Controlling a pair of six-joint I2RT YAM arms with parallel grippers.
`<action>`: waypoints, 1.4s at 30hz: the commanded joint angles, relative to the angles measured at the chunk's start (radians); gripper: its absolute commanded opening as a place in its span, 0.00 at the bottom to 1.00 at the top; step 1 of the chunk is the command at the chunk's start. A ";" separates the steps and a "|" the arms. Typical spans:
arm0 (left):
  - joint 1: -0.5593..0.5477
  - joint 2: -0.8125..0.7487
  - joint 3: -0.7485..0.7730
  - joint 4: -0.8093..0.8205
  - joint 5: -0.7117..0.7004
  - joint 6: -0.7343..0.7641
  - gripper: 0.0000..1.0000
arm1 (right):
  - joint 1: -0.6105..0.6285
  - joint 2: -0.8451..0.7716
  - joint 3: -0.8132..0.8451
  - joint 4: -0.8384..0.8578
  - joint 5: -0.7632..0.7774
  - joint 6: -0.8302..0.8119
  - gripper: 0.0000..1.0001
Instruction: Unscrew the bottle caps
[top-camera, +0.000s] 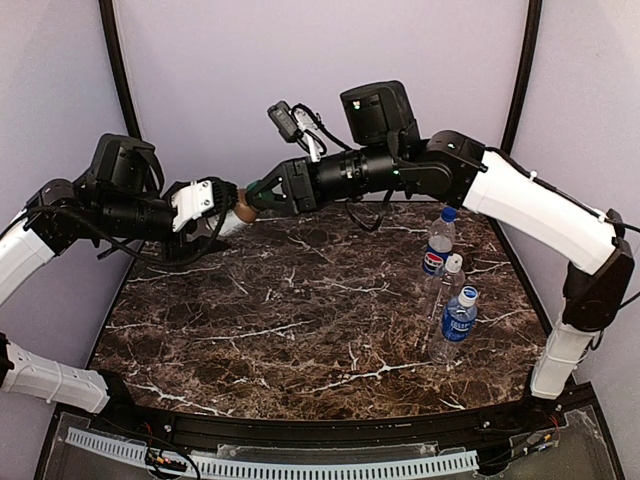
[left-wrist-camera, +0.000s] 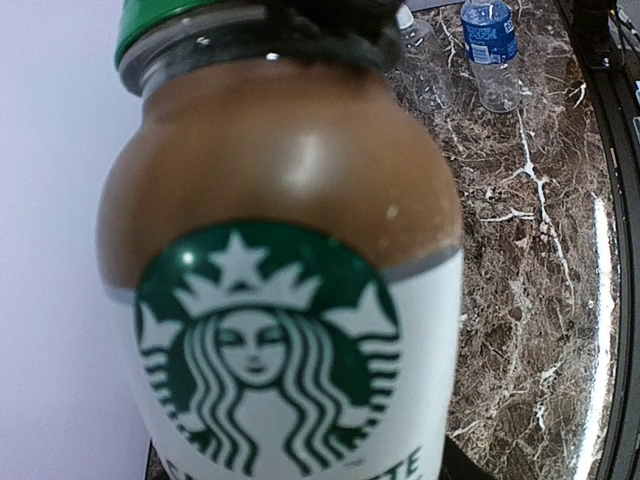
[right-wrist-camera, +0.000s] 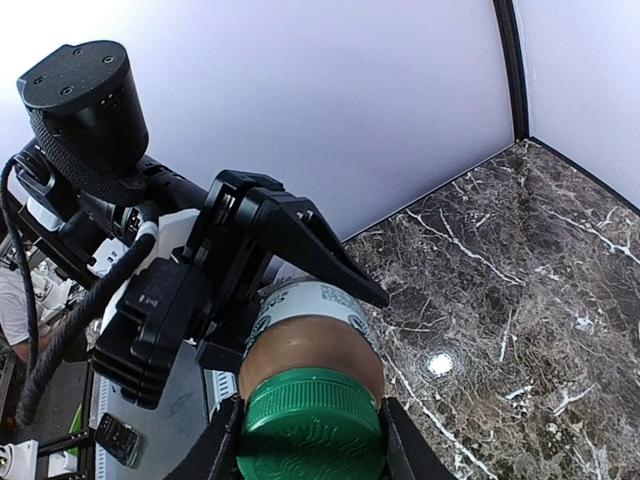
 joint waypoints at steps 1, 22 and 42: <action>-0.003 -0.023 0.018 0.033 0.031 -0.025 0.51 | 0.005 -0.026 -0.007 0.042 -0.012 0.019 0.40; -0.067 -0.144 -0.247 0.504 -0.467 0.456 0.42 | -0.039 -0.052 -0.186 0.304 -0.088 0.305 0.69; -0.075 -0.144 -0.259 0.506 -0.473 0.464 0.41 | -0.056 -0.001 -0.170 0.310 -0.092 0.338 0.43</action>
